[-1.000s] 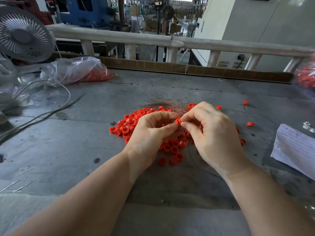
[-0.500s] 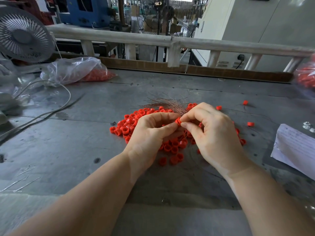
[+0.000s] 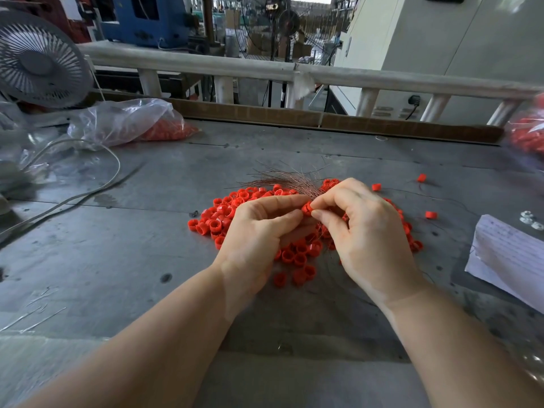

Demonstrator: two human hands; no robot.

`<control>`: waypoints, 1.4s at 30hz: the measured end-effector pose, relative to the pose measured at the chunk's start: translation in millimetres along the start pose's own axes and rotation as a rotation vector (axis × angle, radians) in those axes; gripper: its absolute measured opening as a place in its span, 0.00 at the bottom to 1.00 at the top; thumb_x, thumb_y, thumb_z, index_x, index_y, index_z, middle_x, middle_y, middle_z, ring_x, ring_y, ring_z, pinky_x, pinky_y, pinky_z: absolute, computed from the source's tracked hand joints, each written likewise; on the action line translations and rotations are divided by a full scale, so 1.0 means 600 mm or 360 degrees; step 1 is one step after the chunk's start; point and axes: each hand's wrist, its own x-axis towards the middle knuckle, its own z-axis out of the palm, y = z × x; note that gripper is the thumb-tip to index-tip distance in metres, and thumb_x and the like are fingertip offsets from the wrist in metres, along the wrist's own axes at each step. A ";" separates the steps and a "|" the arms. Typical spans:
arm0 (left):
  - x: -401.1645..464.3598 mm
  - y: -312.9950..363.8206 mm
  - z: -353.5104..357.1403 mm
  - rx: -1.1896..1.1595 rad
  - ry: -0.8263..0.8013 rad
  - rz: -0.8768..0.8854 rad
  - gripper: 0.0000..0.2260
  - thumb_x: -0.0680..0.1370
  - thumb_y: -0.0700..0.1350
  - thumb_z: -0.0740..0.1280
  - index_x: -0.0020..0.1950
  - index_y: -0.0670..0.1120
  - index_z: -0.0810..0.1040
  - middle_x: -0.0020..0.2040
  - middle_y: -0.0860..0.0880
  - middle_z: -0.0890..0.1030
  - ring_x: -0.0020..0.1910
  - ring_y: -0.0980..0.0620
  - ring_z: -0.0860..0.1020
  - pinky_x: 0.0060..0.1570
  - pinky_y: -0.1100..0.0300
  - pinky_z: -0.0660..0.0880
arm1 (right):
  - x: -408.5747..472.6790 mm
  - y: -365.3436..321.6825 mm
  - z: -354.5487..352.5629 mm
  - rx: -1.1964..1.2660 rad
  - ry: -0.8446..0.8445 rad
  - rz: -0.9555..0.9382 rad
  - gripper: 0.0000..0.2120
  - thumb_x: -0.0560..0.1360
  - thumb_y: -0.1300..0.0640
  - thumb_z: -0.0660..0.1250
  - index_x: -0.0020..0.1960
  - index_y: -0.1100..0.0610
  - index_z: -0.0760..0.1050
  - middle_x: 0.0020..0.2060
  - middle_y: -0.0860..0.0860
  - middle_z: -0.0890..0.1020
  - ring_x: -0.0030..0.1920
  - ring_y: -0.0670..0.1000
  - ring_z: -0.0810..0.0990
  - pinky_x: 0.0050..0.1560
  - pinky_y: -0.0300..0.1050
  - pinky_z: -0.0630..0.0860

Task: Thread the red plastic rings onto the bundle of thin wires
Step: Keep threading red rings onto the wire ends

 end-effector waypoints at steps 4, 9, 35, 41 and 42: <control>0.000 0.001 -0.001 -0.0067 -0.0031 -0.0026 0.11 0.75 0.29 0.62 0.46 0.41 0.81 0.39 0.45 0.84 0.39 0.51 0.83 0.42 0.62 0.80 | 0.000 0.001 0.000 -0.0009 0.0014 -0.0011 0.00 0.71 0.65 0.70 0.42 0.62 0.80 0.38 0.53 0.79 0.40 0.53 0.79 0.41 0.53 0.76; 0.001 0.000 -0.001 -0.0109 -0.0028 -0.0019 0.10 0.72 0.30 0.64 0.43 0.42 0.82 0.40 0.44 0.85 0.40 0.50 0.84 0.43 0.62 0.80 | 0.000 0.000 0.000 0.0013 0.0014 -0.0019 0.00 0.71 0.65 0.70 0.42 0.62 0.80 0.38 0.53 0.79 0.41 0.53 0.79 0.42 0.53 0.77; 0.004 0.002 -0.006 -0.0348 -0.0079 -0.0191 0.13 0.66 0.35 0.67 0.49 0.38 0.80 0.42 0.43 0.84 0.40 0.51 0.83 0.40 0.63 0.80 | 0.002 -0.001 -0.002 0.0104 0.0045 0.0004 0.00 0.71 0.65 0.70 0.42 0.62 0.80 0.38 0.52 0.80 0.40 0.50 0.78 0.42 0.44 0.75; 0.005 0.002 -0.007 -0.0396 -0.0075 -0.0232 0.14 0.66 0.35 0.67 0.50 0.37 0.80 0.42 0.43 0.84 0.41 0.51 0.83 0.39 0.64 0.80 | 0.003 0.000 -0.001 0.0115 0.0039 0.0027 0.01 0.71 0.65 0.71 0.42 0.62 0.80 0.38 0.52 0.80 0.40 0.50 0.78 0.43 0.45 0.75; 0.004 0.002 -0.007 -0.0398 -0.0075 -0.0237 0.14 0.66 0.35 0.67 0.51 0.36 0.79 0.43 0.43 0.84 0.41 0.51 0.83 0.40 0.63 0.80 | 0.003 0.000 -0.001 0.0107 0.0036 0.0024 0.01 0.71 0.65 0.71 0.42 0.62 0.80 0.38 0.52 0.80 0.40 0.50 0.78 0.43 0.45 0.75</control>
